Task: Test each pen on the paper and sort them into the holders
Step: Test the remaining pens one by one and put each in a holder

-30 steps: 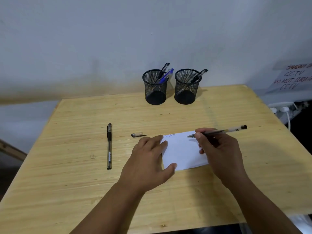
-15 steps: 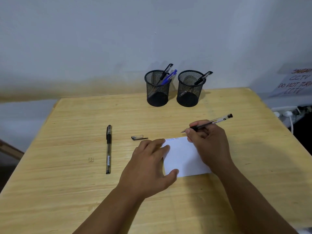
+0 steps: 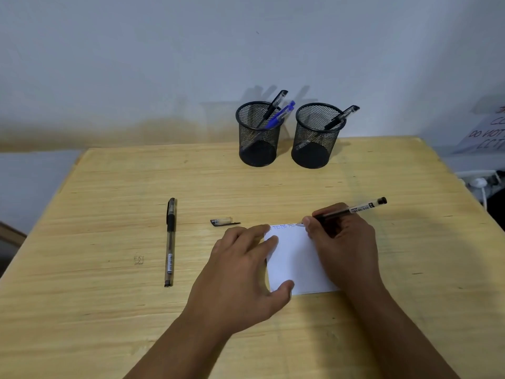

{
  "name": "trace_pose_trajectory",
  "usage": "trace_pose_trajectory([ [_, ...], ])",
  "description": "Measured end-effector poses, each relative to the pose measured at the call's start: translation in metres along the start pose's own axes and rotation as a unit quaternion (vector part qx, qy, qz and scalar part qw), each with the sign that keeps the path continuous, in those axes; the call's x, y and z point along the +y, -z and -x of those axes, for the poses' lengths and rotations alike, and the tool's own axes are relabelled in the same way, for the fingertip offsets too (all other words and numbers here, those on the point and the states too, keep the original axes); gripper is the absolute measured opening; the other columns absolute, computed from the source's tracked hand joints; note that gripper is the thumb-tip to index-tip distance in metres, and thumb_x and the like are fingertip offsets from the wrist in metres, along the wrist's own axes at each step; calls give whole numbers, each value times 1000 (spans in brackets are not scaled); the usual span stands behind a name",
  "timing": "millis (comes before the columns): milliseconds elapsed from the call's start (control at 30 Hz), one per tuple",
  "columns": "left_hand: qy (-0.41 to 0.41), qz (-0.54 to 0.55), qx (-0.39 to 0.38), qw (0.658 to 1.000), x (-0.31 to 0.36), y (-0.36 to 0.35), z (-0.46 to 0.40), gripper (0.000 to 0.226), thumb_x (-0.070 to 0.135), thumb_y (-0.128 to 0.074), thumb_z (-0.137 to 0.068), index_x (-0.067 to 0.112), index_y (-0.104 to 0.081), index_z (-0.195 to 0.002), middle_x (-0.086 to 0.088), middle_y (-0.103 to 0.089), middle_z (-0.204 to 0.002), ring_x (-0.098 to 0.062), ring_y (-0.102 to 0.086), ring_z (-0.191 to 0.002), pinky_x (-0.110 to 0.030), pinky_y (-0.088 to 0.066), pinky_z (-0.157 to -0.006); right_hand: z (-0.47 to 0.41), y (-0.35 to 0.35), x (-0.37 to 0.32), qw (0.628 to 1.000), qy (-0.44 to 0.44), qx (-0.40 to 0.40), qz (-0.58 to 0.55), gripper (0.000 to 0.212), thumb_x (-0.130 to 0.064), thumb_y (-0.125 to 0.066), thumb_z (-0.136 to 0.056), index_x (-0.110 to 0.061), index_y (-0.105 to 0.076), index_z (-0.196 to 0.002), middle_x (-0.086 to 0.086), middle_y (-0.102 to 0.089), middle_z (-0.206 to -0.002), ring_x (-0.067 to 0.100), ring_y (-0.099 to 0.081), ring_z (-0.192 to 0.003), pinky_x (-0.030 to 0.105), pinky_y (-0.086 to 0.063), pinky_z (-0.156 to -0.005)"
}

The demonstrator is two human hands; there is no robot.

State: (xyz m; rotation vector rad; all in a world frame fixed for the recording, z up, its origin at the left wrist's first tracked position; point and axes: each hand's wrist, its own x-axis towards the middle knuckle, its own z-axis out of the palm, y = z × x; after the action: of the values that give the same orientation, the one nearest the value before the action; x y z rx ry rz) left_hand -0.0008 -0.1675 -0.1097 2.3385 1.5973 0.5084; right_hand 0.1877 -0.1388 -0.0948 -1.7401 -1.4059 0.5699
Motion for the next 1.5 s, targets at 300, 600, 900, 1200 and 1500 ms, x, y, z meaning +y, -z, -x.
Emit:
trace_pose_trajectory([
  [300,0,7,10,1000,0,0,0,63,65,-61,-69,29,-61,-121,12,-50,-139,-14,-41,-123,-39,-43,-99,2,-5,-2,1000,11,2,21,6,-27,-71,-86,-21,-70,-87,-25,-60,-68,-19,-60,-72,-2,-42,-65],
  [600,4,7,4,1000,0,1,0,64,65,-60,-69,29,-61,-122,12,-50,-140,-14,-40,-123,-37,-41,-100,2,-4,-3,1000,-9,4,7,4,-27,-71,-86,-25,-68,-85,-24,-63,-71,-17,-60,-73,-3,-41,-64],
  [900,5,9,0,1000,1,2,0,65,66,-59,-70,29,-61,-123,11,-49,-141,-13,-38,-124,-37,-39,-102,2,-2,-2,1000,-21,14,-19,4,-22,-72,-85,-20,-69,-85,-17,-67,-73,-18,-59,-76,-3,-40,-64],
  [1200,10,16,2,1000,2,3,1,65,65,-60,-69,30,-60,-124,13,-49,-141,-12,-38,-125,-38,-40,-102,2,-3,-4,999,-33,19,-5,8,-24,-71,-87,-17,-69,-91,-16,-66,-76,-8,-60,-74,1,-41,-62],
  [1500,12,18,4,1000,2,3,1,66,65,-61,-69,30,-61,-124,14,-49,-141,-12,-38,-126,-37,-39,-103,2,-2,-5,1000,-26,11,-11,5,-21,-71,-86,-19,-67,-87,-19,-64,-73,-23,-56,-72,-5,-37,-62],
])
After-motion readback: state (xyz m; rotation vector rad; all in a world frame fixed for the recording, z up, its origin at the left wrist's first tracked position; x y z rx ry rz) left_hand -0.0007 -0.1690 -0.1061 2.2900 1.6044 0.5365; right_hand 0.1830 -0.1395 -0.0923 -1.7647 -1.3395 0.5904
